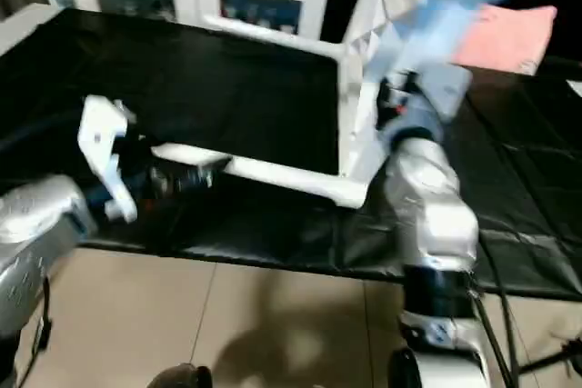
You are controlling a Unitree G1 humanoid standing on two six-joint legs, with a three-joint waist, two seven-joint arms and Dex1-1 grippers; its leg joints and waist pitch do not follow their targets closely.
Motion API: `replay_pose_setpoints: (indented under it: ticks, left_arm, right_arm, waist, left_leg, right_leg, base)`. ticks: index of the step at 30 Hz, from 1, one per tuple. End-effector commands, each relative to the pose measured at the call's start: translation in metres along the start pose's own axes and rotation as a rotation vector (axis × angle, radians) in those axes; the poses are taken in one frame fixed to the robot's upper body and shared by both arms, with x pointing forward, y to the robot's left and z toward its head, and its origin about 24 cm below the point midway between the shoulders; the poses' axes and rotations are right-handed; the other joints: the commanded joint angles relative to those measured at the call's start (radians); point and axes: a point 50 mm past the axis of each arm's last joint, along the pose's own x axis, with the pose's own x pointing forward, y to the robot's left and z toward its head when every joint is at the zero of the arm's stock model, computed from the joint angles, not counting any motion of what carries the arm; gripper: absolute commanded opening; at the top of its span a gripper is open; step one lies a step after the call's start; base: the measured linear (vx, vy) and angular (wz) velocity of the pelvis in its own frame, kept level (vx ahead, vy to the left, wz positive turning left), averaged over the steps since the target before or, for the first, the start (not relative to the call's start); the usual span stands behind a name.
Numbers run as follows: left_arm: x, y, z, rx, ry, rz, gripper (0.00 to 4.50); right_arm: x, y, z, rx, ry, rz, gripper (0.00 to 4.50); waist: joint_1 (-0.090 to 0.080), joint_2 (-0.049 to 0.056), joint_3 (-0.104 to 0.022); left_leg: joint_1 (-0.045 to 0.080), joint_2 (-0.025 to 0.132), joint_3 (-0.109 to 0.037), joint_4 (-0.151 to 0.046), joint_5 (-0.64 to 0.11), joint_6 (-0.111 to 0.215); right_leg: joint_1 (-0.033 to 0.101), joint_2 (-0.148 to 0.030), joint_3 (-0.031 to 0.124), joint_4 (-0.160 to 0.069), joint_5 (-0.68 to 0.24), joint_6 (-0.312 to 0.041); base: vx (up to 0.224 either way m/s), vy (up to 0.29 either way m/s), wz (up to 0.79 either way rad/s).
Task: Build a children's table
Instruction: Flip table
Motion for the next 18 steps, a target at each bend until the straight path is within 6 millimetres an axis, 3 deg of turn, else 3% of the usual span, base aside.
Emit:
replay_pose_setpoints:
  ticks: [1, 5, 11, 12, 13, 14, 18]
  left_arm:
    - [0.007, 0.003, 0.017, 0.102, -0.043, 0.012, 4.50]
    - [0.012, 0.009, 0.038, 0.283, -0.093, 0.047, 4.50]
    - [0.015, 0.017, 0.085, 0.692, -0.255, 0.124, 4.50]
    - [0.014, 0.017, 0.091, 0.739, -0.279, 0.135, 4.50]
    - [0.014, 0.018, 0.093, 0.750, -0.282, 0.142, 4.50]
    - [0.011, 0.023, 0.108, 0.858, -0.319, 0.208, 4.50]
    - [0.008, 0.027, 0.131, 1.021, -0.397, 0.242, 4.50]
  right_arm:
    - [0.005, 0.014, 0.005, -0.037, -0.015, 0.069, 1.90]
    - [0.010, 0.021, -0.001, -0.088, 0.016, 0.112, 1.90]
    - [0.017, 0.017, -0.017, -0.140, 0.076, 0.079, 1.90]
    - [0.018, 0.017, -0.018, -0.138, 0.078, 0.080, 2.45]
    - [0.018, 0.017, -0.018, -0.139, 0.078, 0.080, 2.59]
    - [0.019, 0.018, -0.020, -0.145, 0.084, 0.083, 2.59]
    - [0.018, 0.016, -0.024, -0.143, 0.081, 0.083, 2.81]
  waist:
    - [-0.005, 0.005, -0.071]
    - [-0.014, 0.005, -0.072]
    - [-0.020, 0.007, -0.072]
    - [-0.020, 0.007, -0.071]
    - [-0.021, 0.006, -0.071]
    - [-0.021, 0.012, -0.070]
    - [-0.020, 0.011, -0.074]
  left_leg:
    - [0.058, 0.049, -0.037, -0.070, -0.210, -0.117]
    - [0.057, 0.051, -0.040, -0.070, -0.215, -0.126]
    - [0.059, 0.053, -0.041, -0.069, -0.228, -0.131]
    - [0.062, 0.054, -0.040, -0.069, -0.241, -0.136]
    - [0.063, 0.055, -0.039, -0.069, -0.246, -0.139]
    - [0.063, 0.054, -0.040, -0.071, -0.259, -0.147]
    - [0.065, 0.055, -0.040, -0.068, -0.268, -0.154]
  right_leg:
    - [0.003, -0.060, 0.030, -0.083, -0.092, -0.070]
    - [0.008, -0.063, 0.028, -0.079, -0.096, -0.076]
    - [0.005, -0.065, 0.028, -0.084, -0.099, -0.078]
    - [0.002, -0.065, 0.028, -0.083, -0.108, -0.083]
    - [0.002, -0.066, 0.028, -0.082, -0.111, -0.085]
    - [-0.001, -0.064, 0.028, -0.084, -0.119, -0.088]
    - [-0.001, -0.067, 0.028, -0.080, -0.109, -0.102]
  base:
    - [0.000, 0.000, 0.00]
    - [0.000, 0.000, 0.00]
    - [0.000, 0.000, 0.00]
    - [0.000, 0.000, 0.00]
    - [0.000, 0.000, 0.00]
    - [0.000, 0.000, 0.00]
    - [0.000, 0.000, 0.00]
